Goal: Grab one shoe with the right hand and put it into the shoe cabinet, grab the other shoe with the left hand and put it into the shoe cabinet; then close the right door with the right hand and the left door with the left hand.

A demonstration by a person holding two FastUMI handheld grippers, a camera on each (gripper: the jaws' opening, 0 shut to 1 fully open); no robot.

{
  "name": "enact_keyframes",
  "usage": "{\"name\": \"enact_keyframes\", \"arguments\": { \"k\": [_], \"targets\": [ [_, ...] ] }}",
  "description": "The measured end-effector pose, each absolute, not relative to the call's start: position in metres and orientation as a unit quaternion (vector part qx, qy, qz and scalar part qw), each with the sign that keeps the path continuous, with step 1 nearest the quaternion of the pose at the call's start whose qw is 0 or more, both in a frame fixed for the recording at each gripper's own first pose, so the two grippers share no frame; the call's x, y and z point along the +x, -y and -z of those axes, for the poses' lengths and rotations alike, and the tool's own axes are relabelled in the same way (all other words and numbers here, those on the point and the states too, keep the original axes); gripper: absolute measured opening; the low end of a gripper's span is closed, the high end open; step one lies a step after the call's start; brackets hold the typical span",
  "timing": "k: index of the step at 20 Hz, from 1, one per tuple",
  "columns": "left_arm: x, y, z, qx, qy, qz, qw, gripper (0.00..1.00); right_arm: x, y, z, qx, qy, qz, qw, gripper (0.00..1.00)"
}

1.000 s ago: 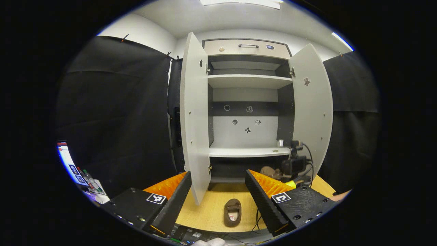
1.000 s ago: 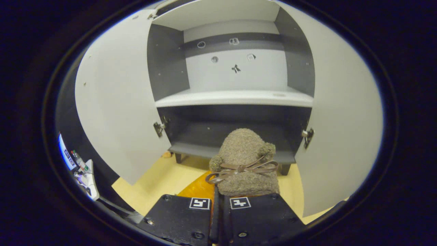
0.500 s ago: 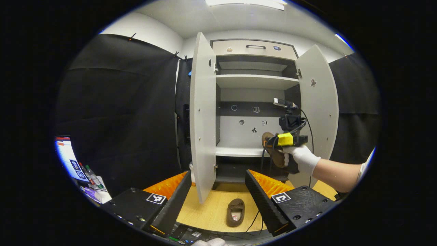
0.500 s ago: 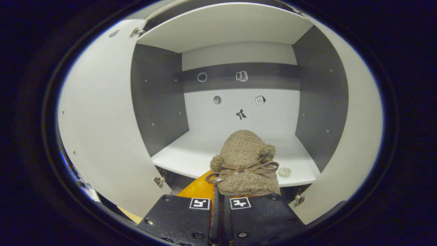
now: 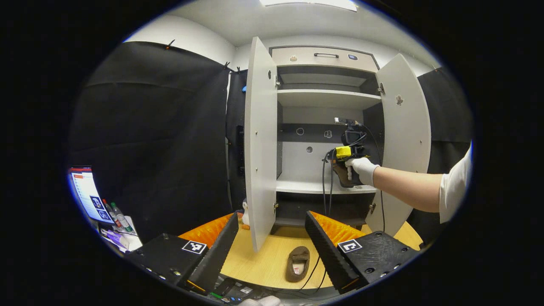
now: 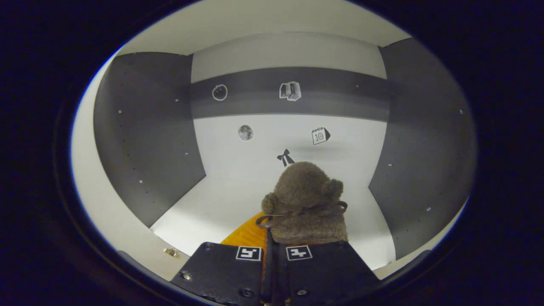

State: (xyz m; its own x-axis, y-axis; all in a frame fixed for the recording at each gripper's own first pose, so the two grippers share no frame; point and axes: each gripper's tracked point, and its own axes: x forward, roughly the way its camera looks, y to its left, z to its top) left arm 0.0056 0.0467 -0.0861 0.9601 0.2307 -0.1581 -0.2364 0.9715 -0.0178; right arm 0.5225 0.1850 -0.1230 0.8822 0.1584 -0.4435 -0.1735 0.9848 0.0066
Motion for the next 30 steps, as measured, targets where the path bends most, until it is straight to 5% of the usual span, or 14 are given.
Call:
{"name": "enact_keyframes", "arguments": {
  "k": [12, 16, 17, 19, 24, 30],
  "targets": [
    [0.007, -0.044, 0.09, -0.016, -0.083, -0.126, 0.988, 0.96, 0.551, -0.165, 0.173, -0.001, -0.349, -0.027, 0.937, 0.07],
    [0.004, -0.042, 0.089, -0.014, -0.081, -0.121, 0.989, 0.96, 0.544, -0.168, 0.167, -0.002, -0.346, -0.035, 0.938, 0.22],
    [0.003, -0.042, 0.088, -0.014, -0.081, -0.12, 0.989, 0.96, 0.541, -0.17, 0.164, 0.001, -0.343, -0.041, 0.938, 0.37],
    [0.0, -0.043, 0.088, -0.012, -0.083, -0.118, 0.989, 0.96, 0.534, -0.173, 0.159, 0.005, -0.338, -0.048, 0.94, 0.51],
    [-0.011, -0.045, 0.083, -0.015, -0.074, -0.111, 0.991, 0.96, 0.513, -0.169, 0.142, 0.004, -0.312, -0.049, 0.949, 0.77],
    [-0.029, -0.048, 0.078, -0.014, -0.066, -0.098, 0.993, 0.96, 0.472, -0.16, 0.097, 0.011, -0.239, -0.047, 0.97, 0.82]
  ]
}}
